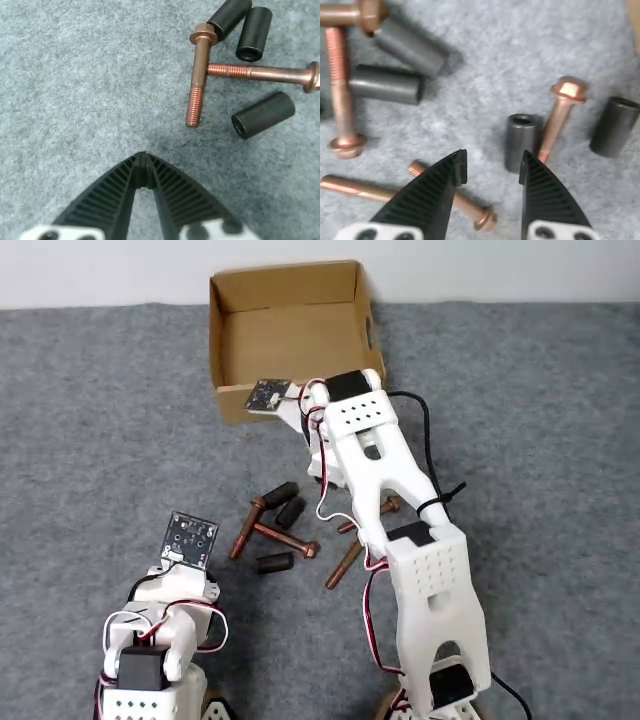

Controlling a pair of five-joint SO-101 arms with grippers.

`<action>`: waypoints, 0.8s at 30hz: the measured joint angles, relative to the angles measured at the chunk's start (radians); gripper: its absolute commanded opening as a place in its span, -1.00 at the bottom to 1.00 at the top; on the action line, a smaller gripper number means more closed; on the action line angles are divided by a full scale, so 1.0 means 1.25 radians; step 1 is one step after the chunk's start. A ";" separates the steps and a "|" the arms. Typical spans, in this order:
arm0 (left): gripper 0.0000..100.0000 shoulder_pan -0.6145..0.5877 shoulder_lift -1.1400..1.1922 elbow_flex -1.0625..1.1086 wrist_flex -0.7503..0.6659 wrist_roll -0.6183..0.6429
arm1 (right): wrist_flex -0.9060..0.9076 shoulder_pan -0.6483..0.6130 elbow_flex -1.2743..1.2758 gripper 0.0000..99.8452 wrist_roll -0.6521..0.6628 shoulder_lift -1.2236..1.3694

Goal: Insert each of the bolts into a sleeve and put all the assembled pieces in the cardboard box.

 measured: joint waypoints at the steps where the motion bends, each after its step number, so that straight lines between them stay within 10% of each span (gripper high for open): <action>1: -0.99 0.000 0.000 0.000 0.000 0.000 | -0.001 0.006 -0.012 -0.64 0.002 0.012; 16: -0.99 0.000 0.000 0.000 0.000 0.000 | 0.021 0.022 -0.252 -0.65 0.006 0.247; 24: -0.99 0.000 0.000 0.000 0.000 0.000 | 0.098 0.032 -0.341 -0.98 0.006 0.291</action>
